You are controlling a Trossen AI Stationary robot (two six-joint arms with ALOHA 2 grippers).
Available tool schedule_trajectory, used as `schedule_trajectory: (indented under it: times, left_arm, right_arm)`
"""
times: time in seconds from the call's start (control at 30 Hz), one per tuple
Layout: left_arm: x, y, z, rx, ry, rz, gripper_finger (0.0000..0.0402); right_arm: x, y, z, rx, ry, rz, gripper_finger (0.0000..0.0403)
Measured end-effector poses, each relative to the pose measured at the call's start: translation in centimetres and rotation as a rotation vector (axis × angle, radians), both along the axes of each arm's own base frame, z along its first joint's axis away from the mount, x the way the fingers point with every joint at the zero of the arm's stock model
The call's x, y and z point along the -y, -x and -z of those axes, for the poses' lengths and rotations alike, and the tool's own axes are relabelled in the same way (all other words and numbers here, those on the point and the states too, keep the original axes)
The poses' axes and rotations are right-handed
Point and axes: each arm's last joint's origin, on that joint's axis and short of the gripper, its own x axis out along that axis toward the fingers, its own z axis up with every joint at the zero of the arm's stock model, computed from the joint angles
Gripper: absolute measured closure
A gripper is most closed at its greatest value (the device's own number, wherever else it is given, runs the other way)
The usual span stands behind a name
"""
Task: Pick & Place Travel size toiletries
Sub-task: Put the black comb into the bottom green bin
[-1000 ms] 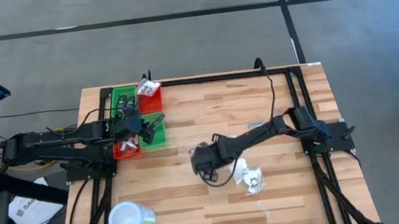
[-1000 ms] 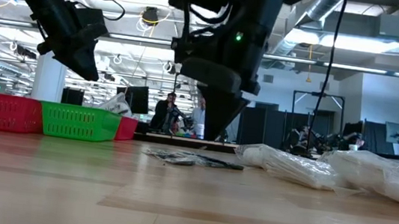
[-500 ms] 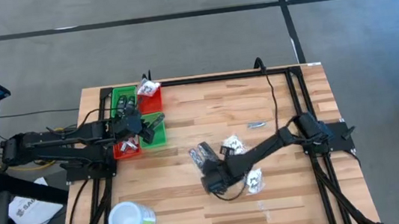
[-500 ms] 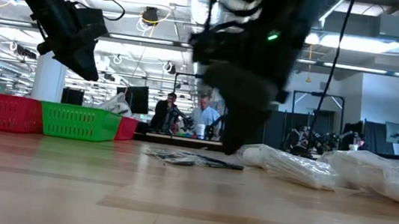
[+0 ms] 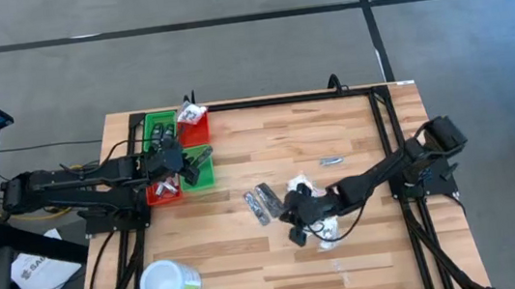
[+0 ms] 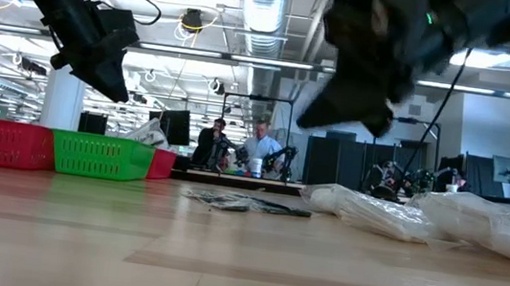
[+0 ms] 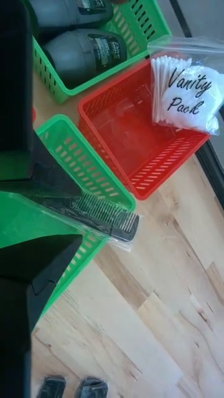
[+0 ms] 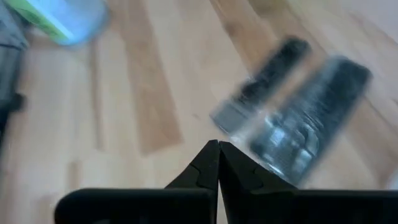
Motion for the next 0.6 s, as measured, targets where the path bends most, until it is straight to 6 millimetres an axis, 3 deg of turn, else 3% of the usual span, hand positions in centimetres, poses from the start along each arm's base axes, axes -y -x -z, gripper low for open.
schedule_trajectory:
  times: [0.13,0.4,0.6]
  left_arm:
    - [0.0,0.0,0.0,0.003,-0.001,0.0,0.0302]
    - [0.0,-0.2,-0.2,0.025,-0.006,0.001,0.0302]
    - [0.0,-0.2,-0.2,0.03,-0.007,0.002,0.0302]
  right_arm:
    - [0.9,0.6,1.4,-0.058,0.029,0.026,0.0403]
    - [1.9,-0.3,4.4,-0.163,0.038,0.05,0.0403]
    - [1.9,-1.1,4.5,-0.157,0.028,0.053,0.0403]
